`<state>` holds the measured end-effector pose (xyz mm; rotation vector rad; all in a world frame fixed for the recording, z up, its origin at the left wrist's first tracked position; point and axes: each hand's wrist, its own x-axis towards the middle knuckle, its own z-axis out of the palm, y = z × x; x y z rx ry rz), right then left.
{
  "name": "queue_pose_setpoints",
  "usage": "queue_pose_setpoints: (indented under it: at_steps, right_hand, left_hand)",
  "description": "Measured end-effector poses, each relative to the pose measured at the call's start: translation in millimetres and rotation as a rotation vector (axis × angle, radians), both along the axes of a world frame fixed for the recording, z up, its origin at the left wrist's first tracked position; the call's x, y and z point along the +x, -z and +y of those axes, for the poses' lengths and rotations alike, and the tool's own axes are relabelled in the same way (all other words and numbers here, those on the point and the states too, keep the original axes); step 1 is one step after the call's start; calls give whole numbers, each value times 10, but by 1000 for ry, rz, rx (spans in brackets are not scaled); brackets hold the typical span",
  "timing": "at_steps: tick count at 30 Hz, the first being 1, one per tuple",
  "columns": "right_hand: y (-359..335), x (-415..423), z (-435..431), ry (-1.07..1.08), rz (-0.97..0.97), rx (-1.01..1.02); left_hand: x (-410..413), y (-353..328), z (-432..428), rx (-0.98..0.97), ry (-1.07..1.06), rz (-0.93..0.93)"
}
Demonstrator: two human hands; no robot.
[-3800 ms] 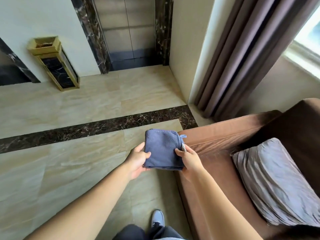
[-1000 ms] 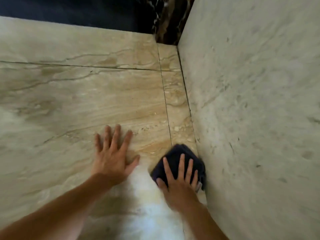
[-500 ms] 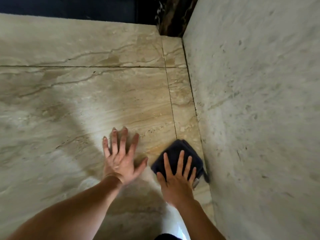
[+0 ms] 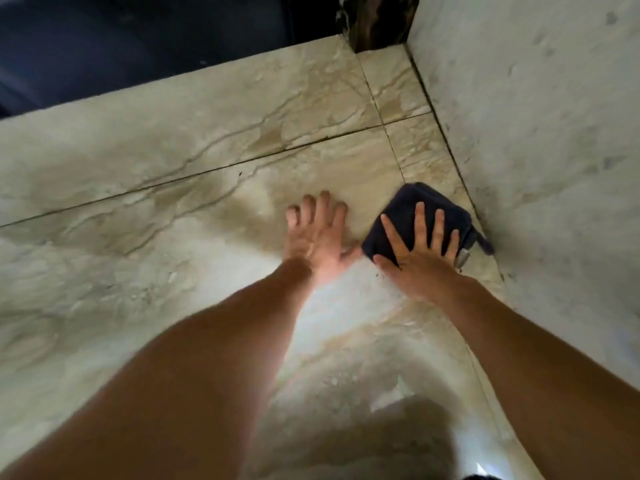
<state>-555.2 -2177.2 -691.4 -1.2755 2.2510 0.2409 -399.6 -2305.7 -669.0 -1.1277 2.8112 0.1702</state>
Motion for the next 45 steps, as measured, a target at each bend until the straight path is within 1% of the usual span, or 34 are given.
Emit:
queue_pose_setpoints:
  at_steps: [1,3,5,7,10,12,15,17,21,24,25,27,30,32,34,37,38,39,40,41,43,45]
  right_hand:
    - [-12,-6,-10,1,-2,3]
    - [-27,-6,-35,-14,-6,13]
    - [-26,-36,-83,-15,-7,-1]
    - [-37,-120,-179,-8,-18,-27]
    - [-133,-191,-325,-2,-58,37]
    - [-209,-244,-423,-24,-86,128]
    - [-413,-350,-526,-97,-164,322]
    - [-561,-448,-556,-115,-213,379]
    - [-743,-528,-441,-61,-302,390]
    - [-558,-371,-353,59,-366,277]
    - [-469,-363,-362,76,-352,231]
    - [-310,-470,-459,27,-250,145]
    - [-187,-761,-757,-116,-116,139]
    - [-180,-863,-974,-161,-86,207]
    - [-208,-977,-1219,-233,-68,211]
    - [-238,-1172,-1651,-324,-97,236]
    - [-223,-1256,-1841,-337,-89,221]
    - [-199,-1307,-2021,-341,-73,202]
    - [-168,-1321,-2197,-328,-59,175]
    - [-146,-1318,-2352,-300,-52,138]
    - [-134,-1314,-2571,-250,-22,71]
    - [-136,-1299,-2603,-243,-6,35]
  left_hand:
    - [-124,9,-309,8,51,-70]
    - [-265,86,-624,20,204,-169]
    - [-284,200,-678,17,308,-149]
    - [-247,277,-676,-3,306,-53]
    - [-230,282,-683,24,293,5]
    - [-240,290,-707,35,269,21]
    - [-254,253,-680,28,266,-9]
    - [-256,246,-678,36,265,-31]
    - [-266,193,-680,27,268,-56]
    - [-242,208,-684,46,282,-34]
    - [-240,208,-681,48,289,-27]
    - [-247,227,-668,49,289,-15]
    - [-249,248,-675,58,273,-11]
    - [-256,200,-689,86,274,-18]
    - [-261,205,-689,97,261,-25]
    - [-283,184,-758,144,278,-30]
    - [-317,201,-851,120,284,-13]
    - [-348,216,-957,86,264,9]
    - [-368,219,-1076,55,202,28]
    - [-391,201,-1193,57,97,37]
    - [-452,152,-1336,129,-117,21]
    - [-481,162,-1353,145,-156,-12]
